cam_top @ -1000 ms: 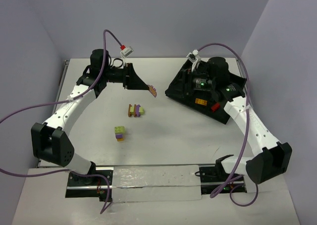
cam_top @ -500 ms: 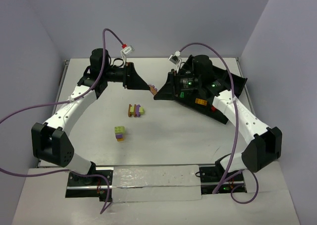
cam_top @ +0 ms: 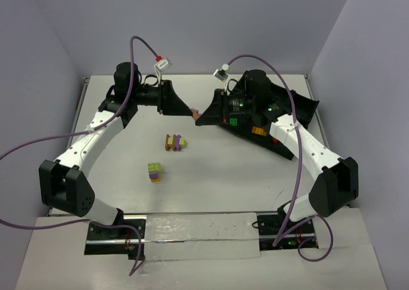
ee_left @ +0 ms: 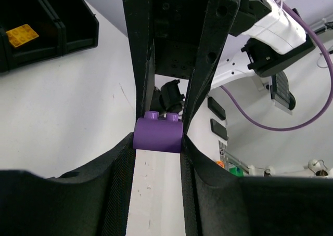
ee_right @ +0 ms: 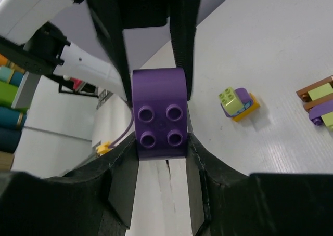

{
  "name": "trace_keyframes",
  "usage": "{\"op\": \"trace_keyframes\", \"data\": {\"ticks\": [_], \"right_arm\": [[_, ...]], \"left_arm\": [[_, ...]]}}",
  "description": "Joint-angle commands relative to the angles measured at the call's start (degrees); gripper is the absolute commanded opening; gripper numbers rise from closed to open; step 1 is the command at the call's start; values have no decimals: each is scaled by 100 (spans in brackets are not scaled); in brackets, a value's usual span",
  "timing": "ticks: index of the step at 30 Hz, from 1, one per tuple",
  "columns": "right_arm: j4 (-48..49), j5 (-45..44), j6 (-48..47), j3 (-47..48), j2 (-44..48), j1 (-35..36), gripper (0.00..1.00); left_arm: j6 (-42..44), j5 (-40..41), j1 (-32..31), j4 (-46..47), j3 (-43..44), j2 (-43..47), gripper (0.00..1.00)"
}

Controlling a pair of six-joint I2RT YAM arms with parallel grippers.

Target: Sort the legos into containers by color

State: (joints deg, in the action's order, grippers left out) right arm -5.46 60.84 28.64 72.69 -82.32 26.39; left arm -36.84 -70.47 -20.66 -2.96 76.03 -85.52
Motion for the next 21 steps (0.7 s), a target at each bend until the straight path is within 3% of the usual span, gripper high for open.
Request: {"op": "trace_keyframes", "data": {"ticks": [1,4,8,12,15,21], "right_arm": [[68,-834,-104,107,116,9,0],[-957,-2136,-227,149,189,-248,0],[-1361,-3429,19,-395,629,-1093,0],[-1667,-4246,422,-814,933,-2342,0],[-2139,-5629,395,-609,866,-2877,0],[-2575,-6991,423,139,-48,-3505,0]], "left_arm": [[416,282,-91,-441,157,139,66],[782,796,-79,-1036,349,70,98],[970,1412,123,-1532,493,117,99],[514,1667,542,-1193,143,252,99],[505,2376,647,-1467,103,241,99],[829,3192,643,-2194,230,167,99]]}}
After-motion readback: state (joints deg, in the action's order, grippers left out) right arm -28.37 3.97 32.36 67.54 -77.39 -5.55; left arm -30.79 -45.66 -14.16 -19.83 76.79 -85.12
